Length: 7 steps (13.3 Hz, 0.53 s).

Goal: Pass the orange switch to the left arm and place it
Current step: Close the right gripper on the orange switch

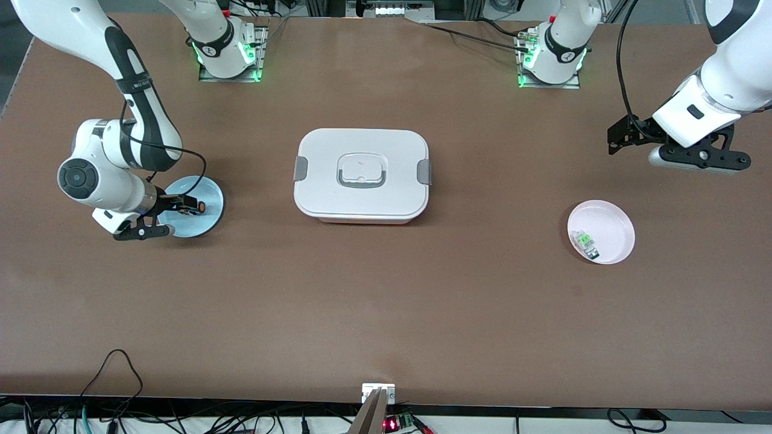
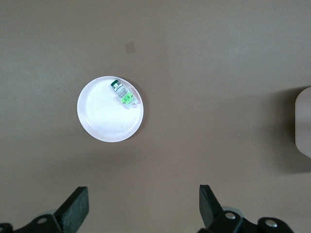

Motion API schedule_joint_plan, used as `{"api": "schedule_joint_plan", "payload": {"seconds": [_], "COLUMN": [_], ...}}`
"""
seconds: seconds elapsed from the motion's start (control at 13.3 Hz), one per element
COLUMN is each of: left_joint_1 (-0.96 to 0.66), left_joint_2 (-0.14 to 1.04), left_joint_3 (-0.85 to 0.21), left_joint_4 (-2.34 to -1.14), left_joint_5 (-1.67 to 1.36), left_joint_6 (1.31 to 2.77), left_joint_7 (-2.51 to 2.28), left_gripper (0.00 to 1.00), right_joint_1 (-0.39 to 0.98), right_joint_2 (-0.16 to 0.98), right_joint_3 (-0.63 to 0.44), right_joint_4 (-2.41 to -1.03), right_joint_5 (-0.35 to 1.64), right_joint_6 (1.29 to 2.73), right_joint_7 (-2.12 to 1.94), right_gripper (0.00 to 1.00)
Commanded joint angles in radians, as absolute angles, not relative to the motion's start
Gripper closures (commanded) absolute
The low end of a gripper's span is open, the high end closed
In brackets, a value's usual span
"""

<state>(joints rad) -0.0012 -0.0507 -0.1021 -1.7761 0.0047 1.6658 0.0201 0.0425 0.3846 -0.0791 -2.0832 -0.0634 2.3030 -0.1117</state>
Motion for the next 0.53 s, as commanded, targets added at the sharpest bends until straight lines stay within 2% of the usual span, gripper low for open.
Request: {"api": "schedule_joint_plan", "payload": {"seconds": [0.0,0.45], "left_joint_1": [0.003,0.003], "left_joint_2": [-0.055,-0.055], "left_joint_3": [-0.106,-0.106], "left_joint_4": [-1.769,-1.769], "left_joint_5": [0.011,0.011], "left_joint_6": [1.663,1.663], "left_joint_7": [0.017,0.017], "left_gripper": [0.0,0.0], "right_joint_1": [0.04,0.04], "right_joint_2": [0.391,0.411], "right_joint_3": [-0.072,-0.069], "right_joint_4": [-2.092,-2.111], "right_joint_5": [-0.067,-0.071], "right_joint_6": [2.329,2.339], "right_joint_7": [-0.11,-0.115], "right_gripper": [0.0,0.0]}}
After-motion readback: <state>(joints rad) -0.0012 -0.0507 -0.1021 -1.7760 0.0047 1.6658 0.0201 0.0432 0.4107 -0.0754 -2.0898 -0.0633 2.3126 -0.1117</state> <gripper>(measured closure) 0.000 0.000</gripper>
